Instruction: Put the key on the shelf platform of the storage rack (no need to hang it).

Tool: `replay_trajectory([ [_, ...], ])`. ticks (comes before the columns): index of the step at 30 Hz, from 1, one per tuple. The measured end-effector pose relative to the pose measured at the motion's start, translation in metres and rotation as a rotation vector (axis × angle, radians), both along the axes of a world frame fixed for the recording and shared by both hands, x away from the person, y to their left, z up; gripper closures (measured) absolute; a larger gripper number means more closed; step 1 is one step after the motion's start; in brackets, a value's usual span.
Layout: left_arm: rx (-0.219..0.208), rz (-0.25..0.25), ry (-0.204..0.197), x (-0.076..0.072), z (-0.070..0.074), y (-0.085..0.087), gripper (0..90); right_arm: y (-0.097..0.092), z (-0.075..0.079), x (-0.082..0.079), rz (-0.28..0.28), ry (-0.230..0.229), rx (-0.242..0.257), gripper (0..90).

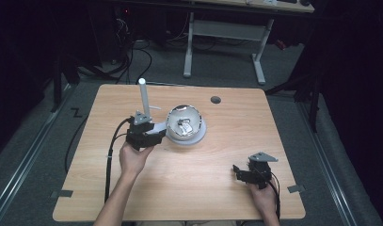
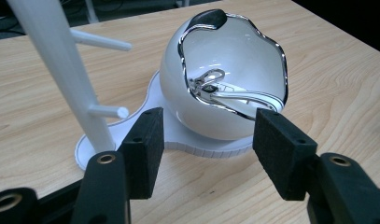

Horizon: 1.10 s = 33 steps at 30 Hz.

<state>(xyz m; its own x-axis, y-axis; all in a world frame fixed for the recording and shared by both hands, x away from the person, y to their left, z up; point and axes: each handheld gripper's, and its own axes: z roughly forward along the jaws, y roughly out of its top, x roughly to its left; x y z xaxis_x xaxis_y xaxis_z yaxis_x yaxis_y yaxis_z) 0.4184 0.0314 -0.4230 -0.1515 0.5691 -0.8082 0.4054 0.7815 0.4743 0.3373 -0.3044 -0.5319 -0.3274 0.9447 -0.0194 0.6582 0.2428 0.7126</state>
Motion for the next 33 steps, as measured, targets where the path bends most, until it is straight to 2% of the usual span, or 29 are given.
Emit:
replay_trajectory([
  [2,-0.018,0.017,0.013,-0.001,-0.001,0.003,43.6,0.000,0.000,0.000,-0.001,-0.001,0.000,22.2],
  [3,-0.003,0.009,0.007,-0.001,-0.002,0.005,43.6,0.000,0.000,0.000,0.000,0.000,0.001,22.2],
  [6,-0.012,0.018,0.012,-0.004,-0.003,0.008,43.5,0.000,0.000,0.000,0.000,0.000,0.000,22.2],
  [7,0.000,0.011,0.004,-0.005,-0.003,0.011,43.5,0.000,0.000,0.000,0.000,0.000,0.001,22.2],
  [8,-0.012,0.022,0.013,-0.006,-0.003,0.012,43.5,0.000,0.000,0.000,-0.001,0.000,0.000,22.2],
  [9,-0.003,0.014,0.000,-0.006,-0.003,0.014,43.4,0.000,0.000,0.000,-0.001,0.000,0.001,22.2],
  [13,-0.030,0.037,0.012,-0.010,0.000,0.019,43.3,0.000,0.000,0.000,0.000,0.000,0.000,22.2],
  [14,-0.020,0.028,0.001,-0.011,-0.001,0.021,43.3,0.000,0.000,0.000,-0.001,-0.001,0.000,22.2],
  [18,-0.029,0.046,0.012,-0.015,0.000,0.024,43.2,0.000,0.000,0.000,0.000,0.000,0.000,22.2],
  [19,-0.019,0.038,0.003,-0.016,-0.001,0.026,43.2,0.000,0.000,0.000,0.000,0.000,0.000,22.2],
  [25,-0.016,0.040,0.003,-0.021,-0.003,0.033,42.9,0.000,0.000,0.000,-0.001,0.000,0.001,22.2],
  [28,-0.032,0.059,0.013,-0.023,-0.003,0.037,42.8,0.000,0.000,0.000,-0.001,-0.001,0.000,22.2],
  [33,-0.040,0.067,0.005,-0.028,-0.003,0.044,42.7,0.000,0.000,0.000,0.000,-0.001,0.000,22.2],
])
